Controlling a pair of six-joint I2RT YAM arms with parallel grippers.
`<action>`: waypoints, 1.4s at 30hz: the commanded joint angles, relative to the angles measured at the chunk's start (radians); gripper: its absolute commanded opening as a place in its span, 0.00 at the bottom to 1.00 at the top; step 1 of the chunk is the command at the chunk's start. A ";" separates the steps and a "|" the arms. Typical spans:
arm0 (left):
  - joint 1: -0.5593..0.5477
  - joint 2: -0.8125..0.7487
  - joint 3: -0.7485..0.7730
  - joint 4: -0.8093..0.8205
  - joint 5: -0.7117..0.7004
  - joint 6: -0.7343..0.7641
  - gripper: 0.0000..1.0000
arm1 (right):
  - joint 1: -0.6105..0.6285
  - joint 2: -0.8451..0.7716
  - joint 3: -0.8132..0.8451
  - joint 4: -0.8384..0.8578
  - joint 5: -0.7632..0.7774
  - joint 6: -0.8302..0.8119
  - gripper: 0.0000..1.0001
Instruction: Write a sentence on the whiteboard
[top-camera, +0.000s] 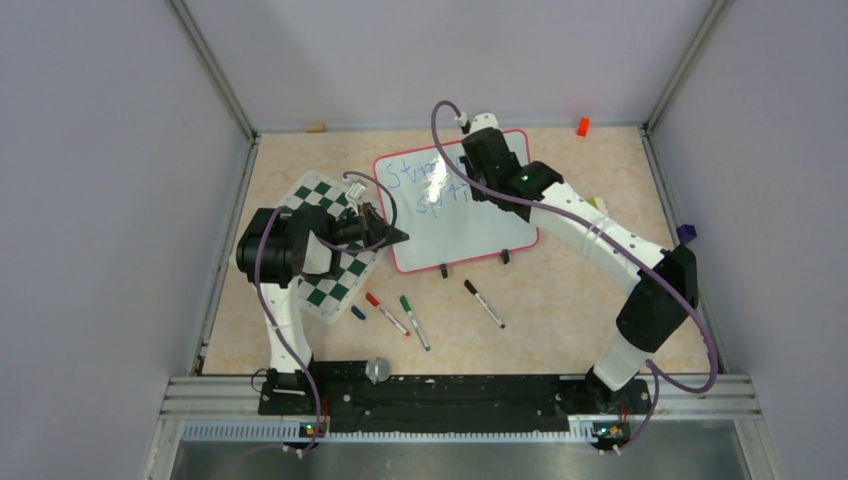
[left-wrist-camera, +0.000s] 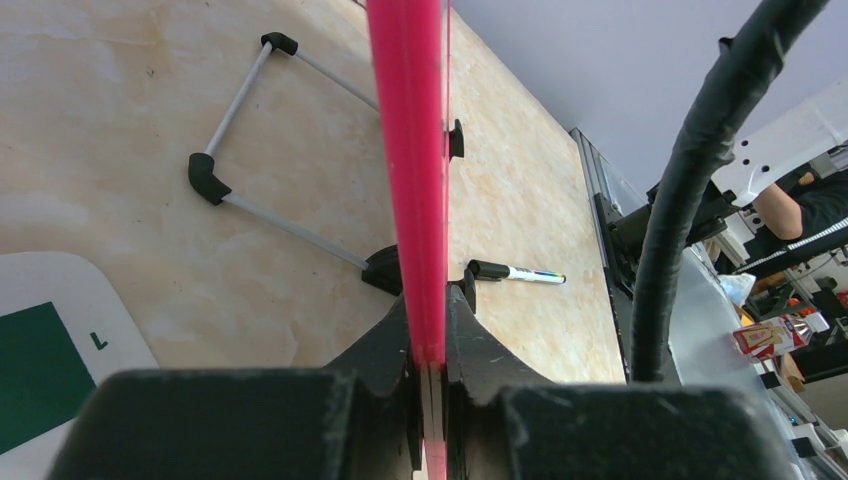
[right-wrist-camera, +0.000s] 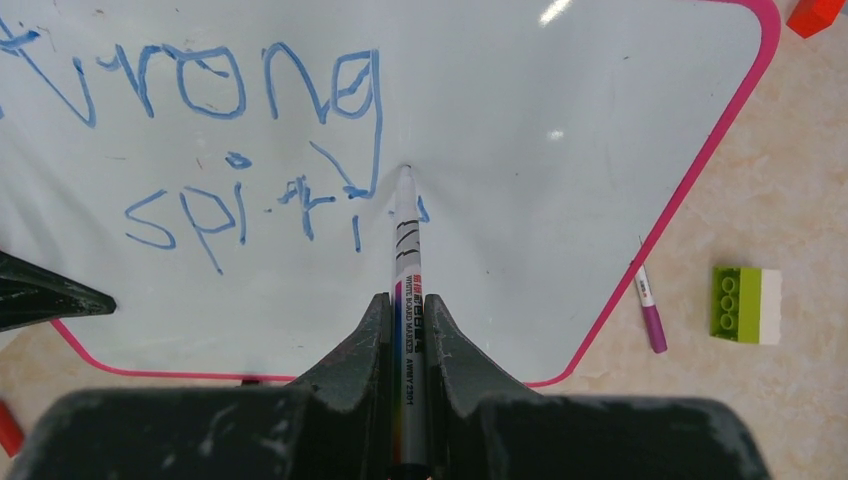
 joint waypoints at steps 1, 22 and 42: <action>0.031 -0.019 -0.008 0.100 -0.068 0.081 0.00 | -0.008 -0.023 -0.021 0.008 -0.003 0.025 0.00; 0.031 -0.017 -0.007 0.100 -0.067 0.082 0.00 | -0.008 -0.079 -0.142 0.000 -0.043 0.095 0.00; 0.031 -0.017 -0.007 0.100 -0.068 0.081 0.00 | -0.023 -0.026 -0.035 -0.031 0.039 0.090 0.00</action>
